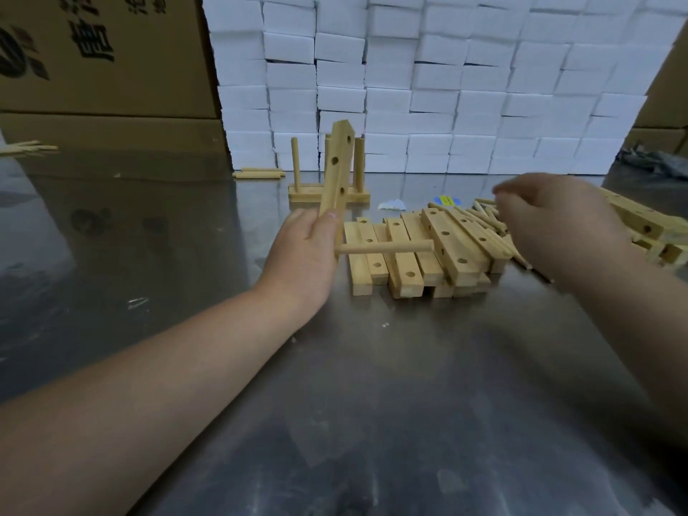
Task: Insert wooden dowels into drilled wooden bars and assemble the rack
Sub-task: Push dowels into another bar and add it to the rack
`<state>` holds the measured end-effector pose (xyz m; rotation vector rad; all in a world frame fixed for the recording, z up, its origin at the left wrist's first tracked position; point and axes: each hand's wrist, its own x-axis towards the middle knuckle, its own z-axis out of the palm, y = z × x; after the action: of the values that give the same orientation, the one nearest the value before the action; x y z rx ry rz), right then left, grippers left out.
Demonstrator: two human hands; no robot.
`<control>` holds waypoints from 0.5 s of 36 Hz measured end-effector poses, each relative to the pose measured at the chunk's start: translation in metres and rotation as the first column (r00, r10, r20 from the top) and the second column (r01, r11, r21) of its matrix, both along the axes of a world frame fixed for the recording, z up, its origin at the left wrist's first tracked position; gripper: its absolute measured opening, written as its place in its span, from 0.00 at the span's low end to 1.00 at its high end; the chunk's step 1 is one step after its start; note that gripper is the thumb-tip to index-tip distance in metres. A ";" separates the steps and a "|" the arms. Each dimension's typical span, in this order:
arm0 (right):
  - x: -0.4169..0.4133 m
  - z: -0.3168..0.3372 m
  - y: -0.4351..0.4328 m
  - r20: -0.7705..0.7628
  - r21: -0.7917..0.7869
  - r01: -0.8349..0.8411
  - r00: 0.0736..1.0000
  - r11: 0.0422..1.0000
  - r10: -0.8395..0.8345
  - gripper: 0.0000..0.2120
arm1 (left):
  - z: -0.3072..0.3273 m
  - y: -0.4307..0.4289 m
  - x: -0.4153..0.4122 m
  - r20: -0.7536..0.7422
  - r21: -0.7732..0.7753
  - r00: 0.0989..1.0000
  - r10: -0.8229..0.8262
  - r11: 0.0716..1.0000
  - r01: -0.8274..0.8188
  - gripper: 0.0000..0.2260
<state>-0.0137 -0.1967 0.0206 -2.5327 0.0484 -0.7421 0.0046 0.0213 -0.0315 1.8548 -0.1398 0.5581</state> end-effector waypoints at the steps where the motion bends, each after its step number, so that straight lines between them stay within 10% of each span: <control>1: 0.006 -0.001 -0.006 -0.084 -0.077 0.057 0.994 0.995 -0.063 0.14 | -0.001 0.000 0.001 -0.016 -0.001 1.000 0.001 1.000 -0.001 0.15; 6: 0.026 -0.013 -0.020 -0.383 -0.339 0.103 0.893 0.935 -0.237 0.15 | -0.003 -0.002 0.002 -0.031 0.019 0.999 -0.033 0.999 0.034 0.14; 18: 0.040 -0.030 -0.033 -0.400 -0.447 0.119 0.860 0.887 -0.317 0.13 | -0.005 -0.001 0.004 -0.037 0.078 0.999 -0.005 0.997 0.008 0.19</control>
<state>0.0259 -0.2299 -0.0090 -3.0993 0.3970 -0.2130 0.0086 0.0206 -0.0365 1.9390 -0.1450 0.5200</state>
